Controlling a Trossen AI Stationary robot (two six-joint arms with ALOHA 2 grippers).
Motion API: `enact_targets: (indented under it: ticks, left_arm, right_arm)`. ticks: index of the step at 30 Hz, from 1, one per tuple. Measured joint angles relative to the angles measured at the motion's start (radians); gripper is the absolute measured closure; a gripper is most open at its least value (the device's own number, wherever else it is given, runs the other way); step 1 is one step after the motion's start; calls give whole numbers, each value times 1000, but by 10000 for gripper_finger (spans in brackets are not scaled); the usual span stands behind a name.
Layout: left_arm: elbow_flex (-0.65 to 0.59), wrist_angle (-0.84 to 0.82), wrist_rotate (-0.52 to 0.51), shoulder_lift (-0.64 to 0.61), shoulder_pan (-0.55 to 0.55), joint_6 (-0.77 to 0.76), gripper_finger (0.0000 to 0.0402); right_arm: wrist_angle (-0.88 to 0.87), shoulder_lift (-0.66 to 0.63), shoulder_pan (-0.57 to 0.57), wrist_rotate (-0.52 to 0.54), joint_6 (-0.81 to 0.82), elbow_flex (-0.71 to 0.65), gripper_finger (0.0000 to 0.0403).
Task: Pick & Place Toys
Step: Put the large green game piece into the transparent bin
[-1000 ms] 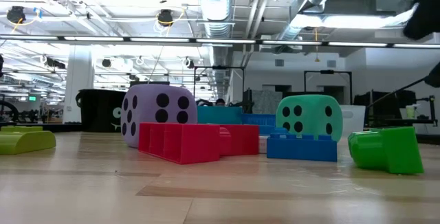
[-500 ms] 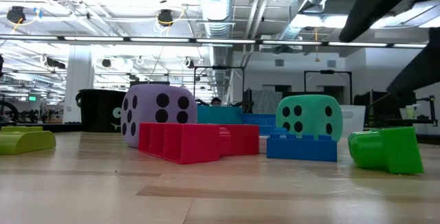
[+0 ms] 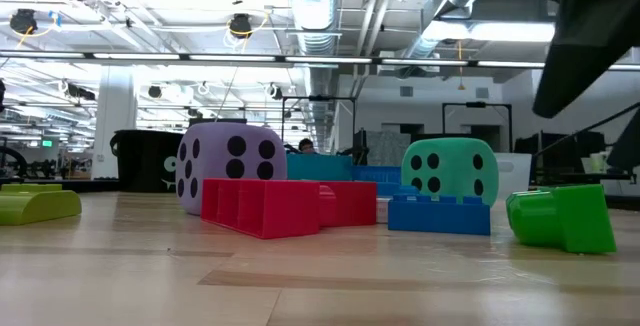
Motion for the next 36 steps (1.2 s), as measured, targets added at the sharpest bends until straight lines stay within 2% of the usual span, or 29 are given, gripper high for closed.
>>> enact_targets:
  ticks: [5, 33, 36]
  left_arm:
    - [0, 0, 0, 0, 0, 0, 400]
    - [0, 0, -1, 0, 0, 0, 400]
    - [0, 0, -1, 0, 0, 0, 400]
  right_arm:
    - [4, 1, 5, -32, 51, 0, 74]
    - [94, 32, -77, -34, -36, 0, 74]
    - [95, 32, -86, -58, -46, 0, 74]
